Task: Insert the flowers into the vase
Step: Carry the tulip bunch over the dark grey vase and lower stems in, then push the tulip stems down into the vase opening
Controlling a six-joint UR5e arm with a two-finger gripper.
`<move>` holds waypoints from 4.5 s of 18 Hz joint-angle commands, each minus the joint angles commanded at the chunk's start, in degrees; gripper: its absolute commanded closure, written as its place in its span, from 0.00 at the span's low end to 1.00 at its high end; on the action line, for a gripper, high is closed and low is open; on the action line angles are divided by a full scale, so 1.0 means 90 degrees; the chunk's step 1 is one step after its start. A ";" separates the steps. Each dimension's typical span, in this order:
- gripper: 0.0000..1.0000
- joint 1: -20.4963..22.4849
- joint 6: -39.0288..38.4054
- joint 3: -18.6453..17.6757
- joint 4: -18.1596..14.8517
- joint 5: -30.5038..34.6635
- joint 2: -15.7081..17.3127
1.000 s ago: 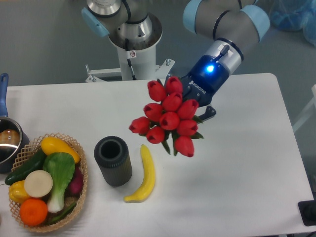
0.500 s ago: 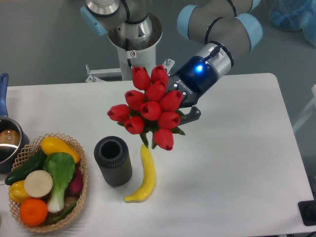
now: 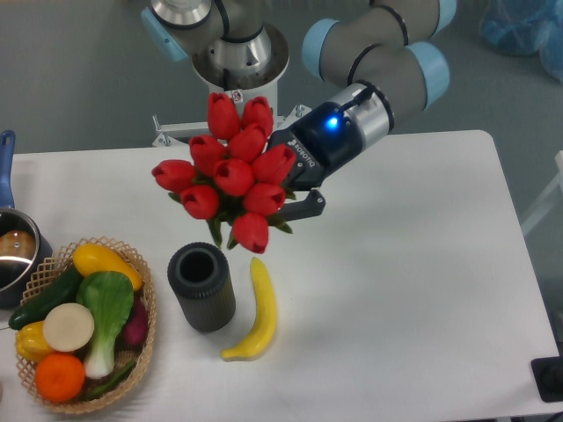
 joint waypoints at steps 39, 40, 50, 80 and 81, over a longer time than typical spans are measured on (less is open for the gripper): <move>0.66 -0.0372 0.1631 -0.0830 0.0039 -0.1289 -0.0450; 0.66 -0.0372 0.1621 -0.0811 0.0029 -0.1279 -0.0469; 0.66 -0.0411 0.1650 -0.0879 0.0039 -0.1211 -0.0596; 0.66 -0.0352 0.2148 -0.1103 0.0058 -0.1211 -0.1075; 0.66 -0.0343 0.2148 -0.1123 0.0059 -0.1211 -0.1075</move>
